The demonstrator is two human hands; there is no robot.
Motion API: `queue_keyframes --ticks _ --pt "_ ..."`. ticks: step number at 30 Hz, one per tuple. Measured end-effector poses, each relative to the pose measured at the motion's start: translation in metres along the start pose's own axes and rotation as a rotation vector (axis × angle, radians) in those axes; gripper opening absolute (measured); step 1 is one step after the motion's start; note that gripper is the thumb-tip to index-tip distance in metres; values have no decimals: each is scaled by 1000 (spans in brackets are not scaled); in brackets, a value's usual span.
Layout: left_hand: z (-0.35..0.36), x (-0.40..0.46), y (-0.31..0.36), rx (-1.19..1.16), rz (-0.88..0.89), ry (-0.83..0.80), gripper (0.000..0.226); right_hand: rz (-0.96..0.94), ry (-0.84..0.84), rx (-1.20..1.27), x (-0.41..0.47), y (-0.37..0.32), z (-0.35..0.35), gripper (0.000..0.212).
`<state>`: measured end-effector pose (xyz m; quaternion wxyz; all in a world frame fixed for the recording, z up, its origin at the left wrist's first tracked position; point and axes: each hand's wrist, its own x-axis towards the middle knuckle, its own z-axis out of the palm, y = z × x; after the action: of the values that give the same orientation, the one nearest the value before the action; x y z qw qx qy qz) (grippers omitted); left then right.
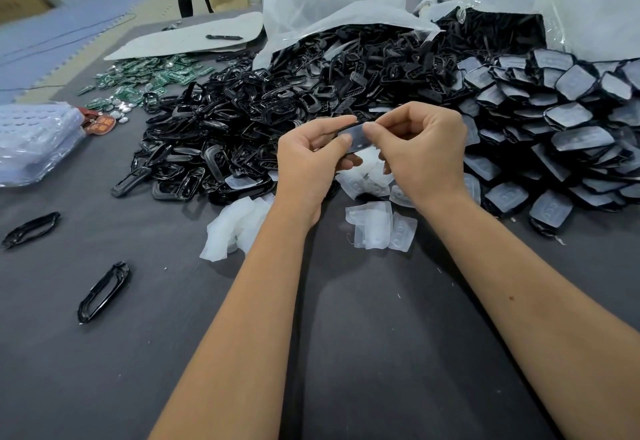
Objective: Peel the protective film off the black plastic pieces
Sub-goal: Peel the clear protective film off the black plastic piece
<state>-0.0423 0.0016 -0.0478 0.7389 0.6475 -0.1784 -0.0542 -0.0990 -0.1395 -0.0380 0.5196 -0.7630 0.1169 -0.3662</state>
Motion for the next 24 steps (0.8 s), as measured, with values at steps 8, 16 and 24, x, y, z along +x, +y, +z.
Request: queue_keyframes --ticks 8,16,24 --pt "2 0 -2 -7 27 8 22 33 15 24 -1 1 1 15" --pt "1 1 -3 14 36 8 22 45 -5 -53 0 2 1 19" --pt "1 1 -1 -11 16 12 21 299 -37 229 2 5 0 32"
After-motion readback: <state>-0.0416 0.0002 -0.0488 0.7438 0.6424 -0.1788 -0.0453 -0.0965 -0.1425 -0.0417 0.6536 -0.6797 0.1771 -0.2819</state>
